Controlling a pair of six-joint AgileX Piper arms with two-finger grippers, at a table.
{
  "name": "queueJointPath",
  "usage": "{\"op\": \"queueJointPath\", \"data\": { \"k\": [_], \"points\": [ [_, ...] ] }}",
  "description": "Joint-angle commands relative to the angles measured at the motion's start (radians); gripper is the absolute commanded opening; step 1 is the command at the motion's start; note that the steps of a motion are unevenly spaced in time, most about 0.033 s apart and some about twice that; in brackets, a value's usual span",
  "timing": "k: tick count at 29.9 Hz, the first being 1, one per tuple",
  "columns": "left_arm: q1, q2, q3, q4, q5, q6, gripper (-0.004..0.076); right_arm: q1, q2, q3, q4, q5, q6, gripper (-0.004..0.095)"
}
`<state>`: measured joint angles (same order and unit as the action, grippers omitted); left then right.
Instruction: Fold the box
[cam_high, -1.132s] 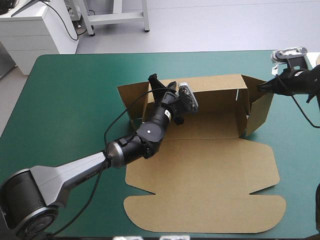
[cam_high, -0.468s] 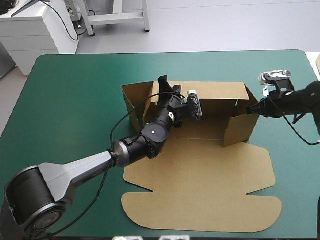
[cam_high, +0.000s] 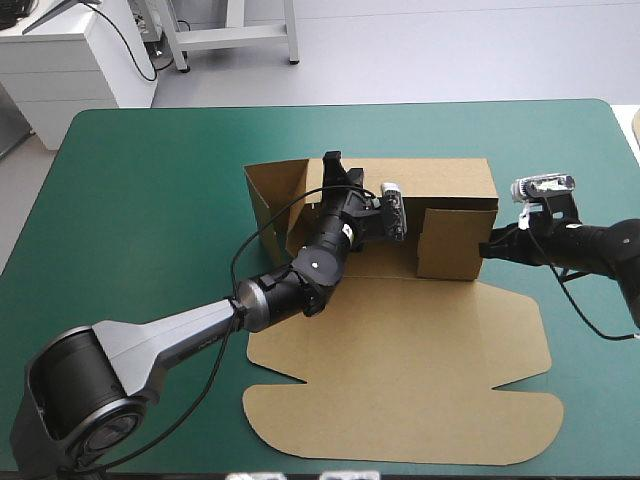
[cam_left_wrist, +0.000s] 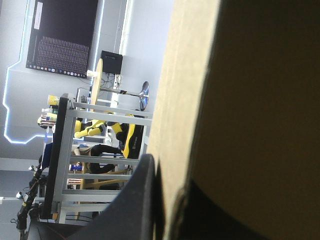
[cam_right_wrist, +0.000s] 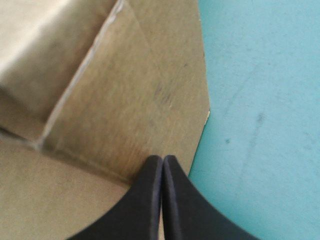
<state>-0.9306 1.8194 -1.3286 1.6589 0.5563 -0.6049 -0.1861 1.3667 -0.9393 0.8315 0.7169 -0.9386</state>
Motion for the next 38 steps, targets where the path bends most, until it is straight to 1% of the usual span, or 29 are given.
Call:
{"op": "queueJointPath", "data": {
  "k": [1, 9, 11, 12, 13, 17, 18, 19, 22, 24, 27, 33, 35, 38],
  "points": [
    [-0.004, -0.003, -0.009, -0.061, -0.012, -0.026, -0.0008, -0.005, -0.044, 0.025, 0.128, -0.052, -0.11, -0.0015],
    [-0.004, 0.0, -0.009, -0.066, -0.003, -0.026, -0.0008, -0.005, -0.052, 0.03, 0.122, -0.088, -0.128, -0.0014],
    [-0.004, 0.0, -0.009, -0.067, -0.002, -0.026, -0.0008, -0.005, -0.055, 0.028, 0.115, -0.088, -0.125, 0.0013],
    [-0.004, 0.0, -0.009, -0.067, -0.002, -0.026, -0.0008, -0.005, -0.057, 0.026, 0.1, -0.09, -0.125, 0.0042],
    [-0.004, 0.0, -0.009, -0.067, -0.002, -0.026, -0.0008, -0.005, -0.062, 0.026, 0.089, -0.09, -0.125, 0.0091],
    [-0.004, 0.0, -0.009, -0.069, -0.002, -0.026, -0.0008, -0.005, -0.073, 0.026, 0.032, -0.086, -0.125, 0.0356],
    [-0.004, 0.0, -0.009, -0.069, -0.002, -0.026, -0.0008, -0.005, -0.077, 0.024, 0.006, -0.086, -0.127, 0.0393],
    [-0.004, 0.0, -0.009, -0.069, 0.0, -0.026, -0.0008, -0.005, -0.081, 0.024, -0.013, -0.084, -0.133, 0.0407],
    [-0.004, 0.0, -0.009, -0.069, 0.0, -0.026, -0.0008, -0.005, -0.093, 0.004, -0.075, -0.056, -0.143, 0.04],
    [-0.004, 0.0, -0.009, -0.069, -0.002, -0.026, -0.0008, -0.005, -0.099, -0.011, -0.077, -0.036, -0.143, 0.04],
    [-0.004, 0.0, -0.009, -0.069, -0.004, -0.026, -0.0008, -0.005, -0.1, -0.024, -0.034, -0.043, -0.154, 0.04],
    [-0.004, 0.0, -0.009, -0.069, -0.019, -0.026, -0.0008, 0.018, -0.053, -0.025, 0.131, -0.047, -0.251, 0.04],
    [-0.004, 0.0, -0.009, -0.069, -0.019, -0.029, -0.0008, 0.038, -0.026, -0.025, 0.14, -0.054, -0.291, 0.04],
    [-0.004, 0.0, -0.009, -0.069, -0.019, -0.027, -0.0008, 0.053, 0.013, -0.025, 0.162, -0.097, -0.316, 0.04]
  ]
}}
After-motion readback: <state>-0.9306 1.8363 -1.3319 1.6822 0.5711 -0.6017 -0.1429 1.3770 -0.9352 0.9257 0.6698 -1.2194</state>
